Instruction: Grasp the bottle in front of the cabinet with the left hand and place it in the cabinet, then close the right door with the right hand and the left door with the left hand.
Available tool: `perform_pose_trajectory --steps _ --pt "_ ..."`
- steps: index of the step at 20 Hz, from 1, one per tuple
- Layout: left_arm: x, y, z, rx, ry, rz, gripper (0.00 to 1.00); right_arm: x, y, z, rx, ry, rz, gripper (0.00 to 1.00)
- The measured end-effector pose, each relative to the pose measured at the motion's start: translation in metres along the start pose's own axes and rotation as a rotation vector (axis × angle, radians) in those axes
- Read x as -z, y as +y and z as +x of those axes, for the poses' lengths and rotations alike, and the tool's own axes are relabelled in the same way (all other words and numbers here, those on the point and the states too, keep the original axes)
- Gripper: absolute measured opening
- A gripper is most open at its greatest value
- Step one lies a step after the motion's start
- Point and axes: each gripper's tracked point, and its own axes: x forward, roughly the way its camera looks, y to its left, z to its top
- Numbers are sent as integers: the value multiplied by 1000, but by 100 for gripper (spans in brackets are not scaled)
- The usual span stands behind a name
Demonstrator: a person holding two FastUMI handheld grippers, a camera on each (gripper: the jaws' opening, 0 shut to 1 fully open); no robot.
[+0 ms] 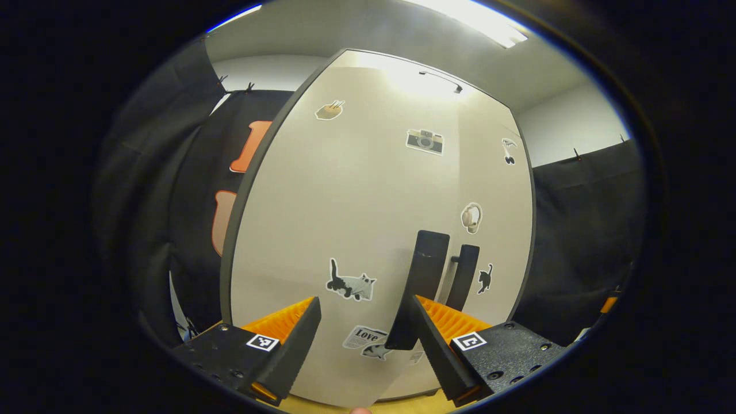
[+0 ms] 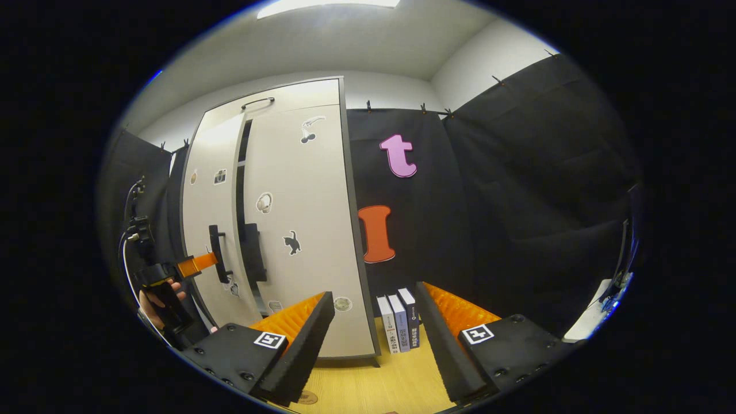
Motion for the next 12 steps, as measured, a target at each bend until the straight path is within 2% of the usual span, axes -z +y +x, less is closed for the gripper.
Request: perform_pose_trajectory --steps 7,10,12 --pt "8 -8 15 23 5 28 94 8 4 0 -6 20 -6 95" --pt "15 -17 16 49 17 -18 95 10 13 6 -23 21 -13 95" --pt "12 -13 12 41 11 -30 95 14 20 11 -40 25 -13 95"
